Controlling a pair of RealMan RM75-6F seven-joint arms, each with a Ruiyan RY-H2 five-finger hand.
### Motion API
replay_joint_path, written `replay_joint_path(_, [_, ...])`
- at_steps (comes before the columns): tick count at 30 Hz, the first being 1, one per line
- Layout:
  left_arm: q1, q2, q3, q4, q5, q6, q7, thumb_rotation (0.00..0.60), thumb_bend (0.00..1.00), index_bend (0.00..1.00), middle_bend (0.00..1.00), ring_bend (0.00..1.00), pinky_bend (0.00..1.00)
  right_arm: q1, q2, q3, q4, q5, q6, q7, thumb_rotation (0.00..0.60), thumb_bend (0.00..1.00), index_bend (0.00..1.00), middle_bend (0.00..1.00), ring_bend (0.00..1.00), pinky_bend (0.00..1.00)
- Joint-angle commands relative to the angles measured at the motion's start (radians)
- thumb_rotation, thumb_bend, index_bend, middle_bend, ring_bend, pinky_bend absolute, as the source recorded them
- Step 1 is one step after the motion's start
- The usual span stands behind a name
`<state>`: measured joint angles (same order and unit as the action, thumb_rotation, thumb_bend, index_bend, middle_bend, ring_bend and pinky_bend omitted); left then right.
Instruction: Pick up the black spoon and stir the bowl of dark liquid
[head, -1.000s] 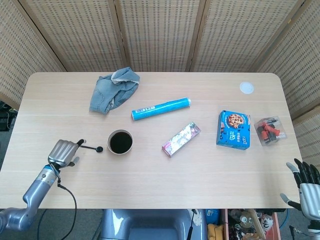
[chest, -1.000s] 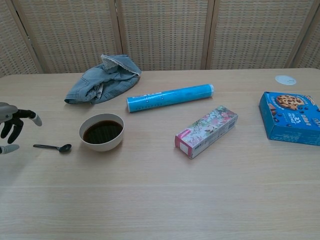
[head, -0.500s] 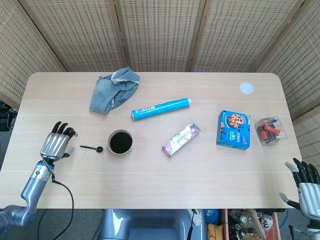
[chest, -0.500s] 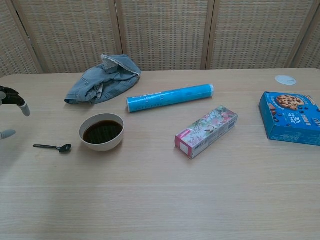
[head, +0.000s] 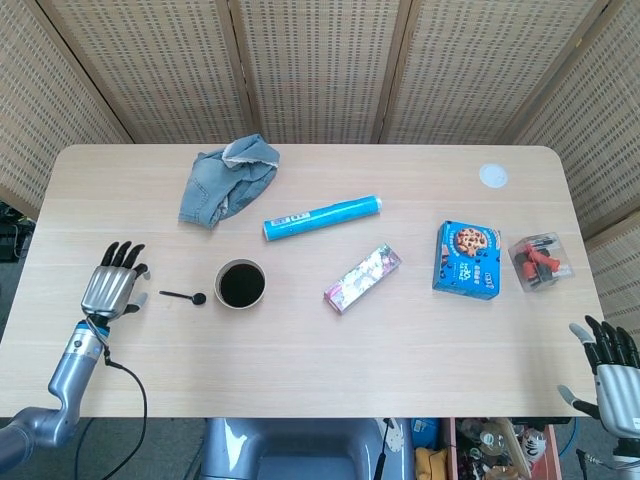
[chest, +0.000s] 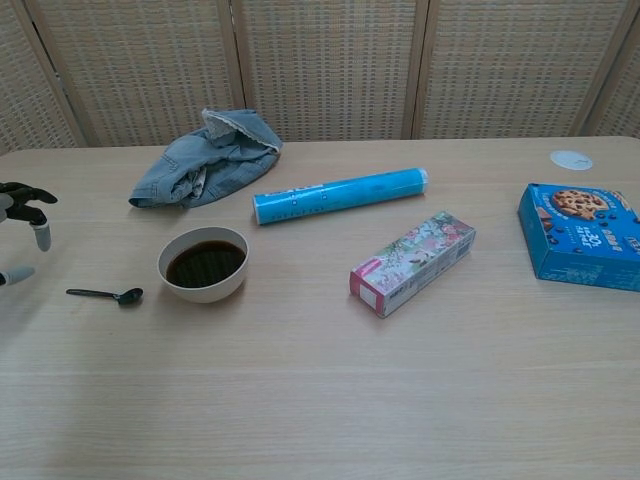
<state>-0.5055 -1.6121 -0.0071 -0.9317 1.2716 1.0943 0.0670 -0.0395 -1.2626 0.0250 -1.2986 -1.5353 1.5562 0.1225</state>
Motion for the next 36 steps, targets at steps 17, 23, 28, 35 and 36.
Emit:
replay_joint_path(17, [-0.006, -0.123, -0.034, 0.16, 0.044, -0.064, -0.05, 0.6, 0.34, 0.49, 0.1, 0.0, 0.0, 0.0, 0.002, 0.001, -0.002, 0.007, -0.005, -0.002, 0.6, 0.21, 0.17, 0.14, 0.0, 0.0])
replay_joint_path(23, [-0.014, -0.152, -0.041, 0.2, 0.053, -0.084, -0.05, 0.6, 0.34, 0.49, 0.1, 0.0, 0.0, -0.001, 0.002, 0.0, -0.003, 0.009, -0.007, -0.004, 0.6, 0.21, 0.17, 0.14, 0.0, 0.0])
replay_joint_path(28, [-0.02, -0.169, -0.048, 0.22, 0.058, -0.098, -0.048, 0.6, 0.34, 0.49, 0.1, 0.0, 0.0, -0.001, 0.002, 0.001, -0.002, 0.012, -0.01, -0.003, 0.6, 0.21, 0.17, 0.14, 0.0, 0.0])
replay_joint_path(35, [-0.023, -0.183, -0.054, 0.235, 0.062, -0.109, -0.046, 0.6, 0.35, 0.5, 0.1, 0.0, 0.0, -0.003, 0.003, 0.002, -0.001, 0.016, -0.01, -0.003, 0.6, 0.21, 0.17, 0.14, 0.0, 0.0])
replay_joint_path(36, [-0.023, -0.184, -0.054, 0.237, 0.062, -0.11, -0.046, 0.6, 0.35, 0.5, 0.1, 0.0, 0.0, -0.003, 0.003, 0.002, -0.001, 0.016, -0.01, -0.002, 0.6, 0.21, 0.17, 0.14, 0.0, 0.0])
